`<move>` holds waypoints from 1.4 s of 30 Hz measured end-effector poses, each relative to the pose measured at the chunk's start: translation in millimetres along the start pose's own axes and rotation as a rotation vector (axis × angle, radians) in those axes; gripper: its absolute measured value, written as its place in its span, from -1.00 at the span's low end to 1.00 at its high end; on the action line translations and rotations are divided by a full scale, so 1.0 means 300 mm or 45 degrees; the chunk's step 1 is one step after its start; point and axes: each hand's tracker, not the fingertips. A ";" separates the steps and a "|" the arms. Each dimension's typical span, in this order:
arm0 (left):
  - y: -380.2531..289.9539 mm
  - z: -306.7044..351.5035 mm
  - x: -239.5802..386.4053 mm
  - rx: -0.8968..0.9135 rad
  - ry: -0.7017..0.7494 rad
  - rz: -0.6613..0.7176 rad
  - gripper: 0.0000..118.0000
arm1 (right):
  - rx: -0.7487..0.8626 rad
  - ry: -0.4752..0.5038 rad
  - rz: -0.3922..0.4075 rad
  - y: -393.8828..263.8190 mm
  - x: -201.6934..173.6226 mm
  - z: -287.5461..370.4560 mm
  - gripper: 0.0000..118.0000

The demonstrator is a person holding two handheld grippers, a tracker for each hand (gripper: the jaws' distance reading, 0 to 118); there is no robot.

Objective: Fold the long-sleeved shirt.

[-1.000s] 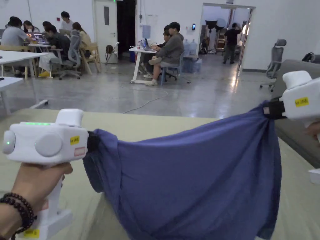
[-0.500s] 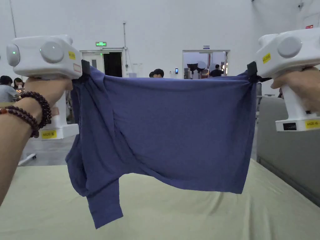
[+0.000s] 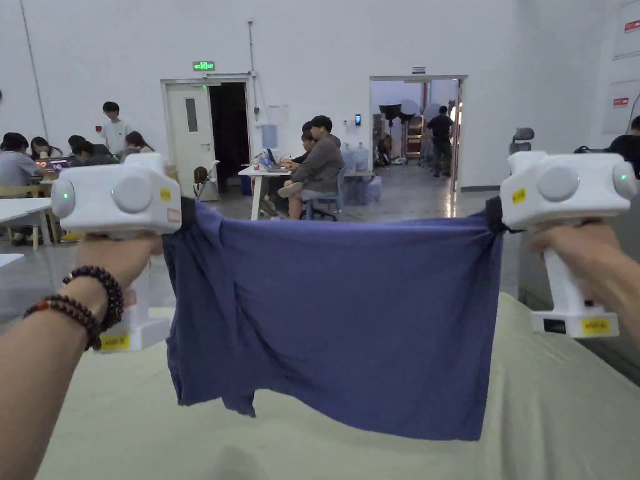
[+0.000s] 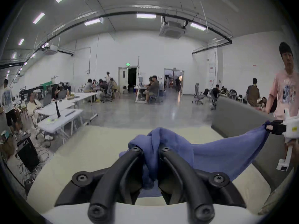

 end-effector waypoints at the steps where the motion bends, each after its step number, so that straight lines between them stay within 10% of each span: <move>1: -0.064 -0.028 -0.004 -0.022 0.000 0.001 -0.87 | -0.018 -0.004 0.002 -0.057 -0.004 -0.028 -1.00; 9: -0.561 -0.150 -0.013 -0.309 -0.010 0.027 -0.87 | -0.293 0.006 -0.030 -0.488 -0.008 -0.207 -1.00; 16: -0.577 -0.031 -0.050 -0.292 -0.026 0.038 -0.87 | -0.301 0.036 -0.092 -0.559 0.017 -0.091 -1.00; 30: -1.229 0.625 -0.092 -0.551 -0.047 -0.012 -0.87 | -0.600 0.197 0.006 -1.223 0.011 0.504 -1.00; 42: -1.538 0.703 -0.169 -0.716 -0.040 -0.009 -0.87 | -0.935 0.173 0.193 -1.603 -0.045 0.494 -1.00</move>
